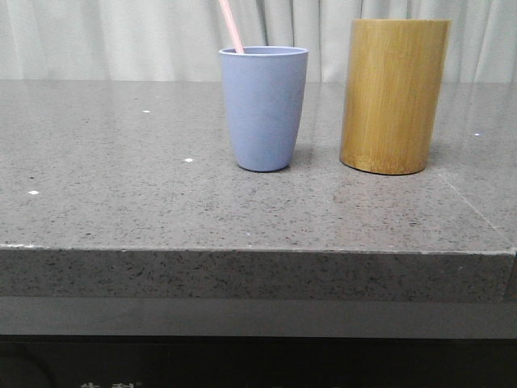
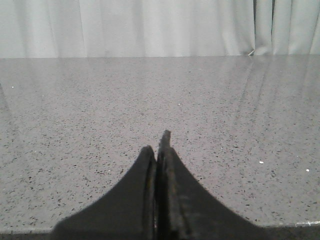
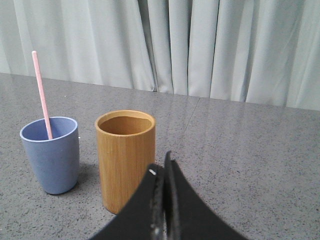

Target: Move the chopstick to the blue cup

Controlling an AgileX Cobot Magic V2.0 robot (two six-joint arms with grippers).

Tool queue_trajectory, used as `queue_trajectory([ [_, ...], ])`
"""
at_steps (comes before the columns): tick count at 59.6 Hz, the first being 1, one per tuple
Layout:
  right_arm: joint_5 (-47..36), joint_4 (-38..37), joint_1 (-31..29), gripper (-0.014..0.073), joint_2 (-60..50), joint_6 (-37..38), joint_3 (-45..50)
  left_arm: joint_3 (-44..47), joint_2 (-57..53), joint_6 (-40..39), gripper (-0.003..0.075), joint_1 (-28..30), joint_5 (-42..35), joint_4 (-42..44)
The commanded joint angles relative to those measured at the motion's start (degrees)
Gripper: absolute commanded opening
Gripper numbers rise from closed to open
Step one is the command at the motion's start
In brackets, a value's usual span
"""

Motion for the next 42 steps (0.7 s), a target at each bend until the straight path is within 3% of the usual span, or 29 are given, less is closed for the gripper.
queue_trajectory([
  [1, -5.31, -0.54, -0.34, -0.0112, 0.54, -0.18, 0.17, 0.4, -1.46, -0.34, -0.0019, 0.04, -4.9, -0.51],
  [10, -8.54, -1.66, -3.12, -0.0112, -0.94, -0.18, 7.08, 0.4, -1.35, -0.34, -0.0019, 0.04, -4.79, -0.51],
  [24, -10.09, -1.6, -12.87, -0.0112, -10.66, -0.18, 21.08, 0.4, -1.35, -0.34, -0.0019, 0.04, -4.79, -0.51],
  [42, -6.82, -0.93, -13.91, -0.0112, -17.71, -0.13, 24.96, 0.4, -1.35, -0.34, -0.0019, 0.04, -4.79, -0.51],
])
